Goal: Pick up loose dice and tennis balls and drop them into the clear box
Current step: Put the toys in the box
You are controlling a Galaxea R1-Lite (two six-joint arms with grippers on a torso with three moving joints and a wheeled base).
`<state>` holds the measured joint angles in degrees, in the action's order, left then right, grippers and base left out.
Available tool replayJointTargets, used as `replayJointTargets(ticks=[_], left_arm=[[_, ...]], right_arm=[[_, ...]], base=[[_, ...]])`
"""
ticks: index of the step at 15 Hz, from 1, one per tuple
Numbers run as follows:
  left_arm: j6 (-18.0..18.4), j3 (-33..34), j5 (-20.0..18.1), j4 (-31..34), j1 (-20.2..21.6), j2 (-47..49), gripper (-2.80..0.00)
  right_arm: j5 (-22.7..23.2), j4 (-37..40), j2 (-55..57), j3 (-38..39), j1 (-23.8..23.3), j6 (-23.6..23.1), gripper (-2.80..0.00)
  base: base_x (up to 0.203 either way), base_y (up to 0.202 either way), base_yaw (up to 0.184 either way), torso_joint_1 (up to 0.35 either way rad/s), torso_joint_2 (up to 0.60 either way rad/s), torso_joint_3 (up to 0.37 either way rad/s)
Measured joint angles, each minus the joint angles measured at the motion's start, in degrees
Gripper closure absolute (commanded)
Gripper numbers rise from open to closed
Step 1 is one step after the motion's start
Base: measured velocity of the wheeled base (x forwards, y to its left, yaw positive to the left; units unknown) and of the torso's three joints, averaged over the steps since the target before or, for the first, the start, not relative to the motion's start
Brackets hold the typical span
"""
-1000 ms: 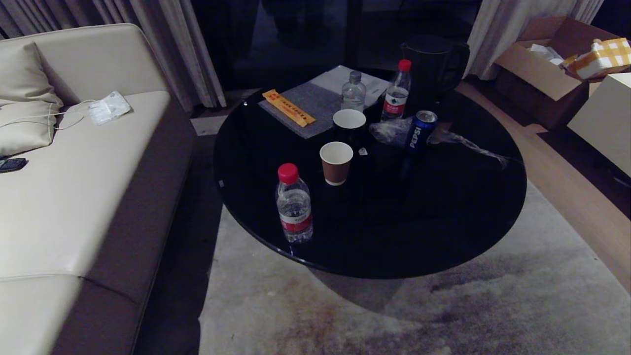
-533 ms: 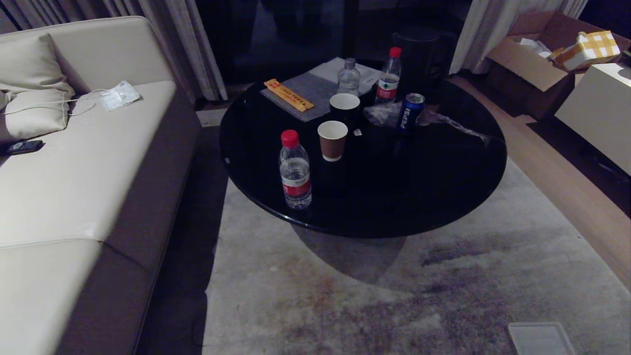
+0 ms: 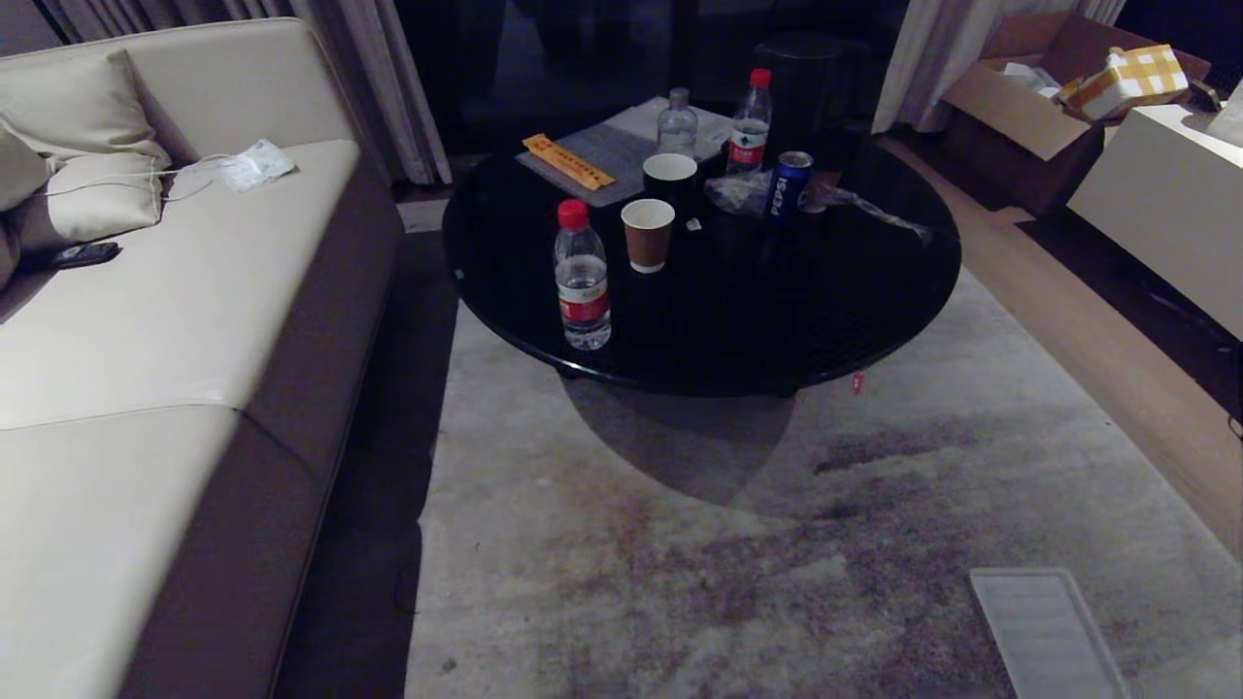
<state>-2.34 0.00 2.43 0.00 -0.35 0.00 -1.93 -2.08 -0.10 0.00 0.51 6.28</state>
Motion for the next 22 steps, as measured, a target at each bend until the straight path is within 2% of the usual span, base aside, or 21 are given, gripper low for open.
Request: replayJointTargets(ticks=[8,18,22], left_arm=[[0.1,0.0,-0.1,0.1,0.0,0.0,0.0],[0.1,0.0,-0.1,0.1,0.0,0.0,0.0],[0.2,0.0,-0.1,0.1,0.0,0.0,0.0]], right_arm=[[0.0,0.0,0.0,0.0,0.0,0.0,0.0],[0.0,0.0,0.0,0.0,0.0,0.0,0.0],[0.0,0.0,0.0,0.0,0.0,0.0,0.0]], base=[[-0.174,0.0,-0.002,0.002,0.0,0.004],[0.0,0.0,0.0,0.0,0.0,0.0],[0.003,0.007,-0.136,0.002,0.0,0.003]])
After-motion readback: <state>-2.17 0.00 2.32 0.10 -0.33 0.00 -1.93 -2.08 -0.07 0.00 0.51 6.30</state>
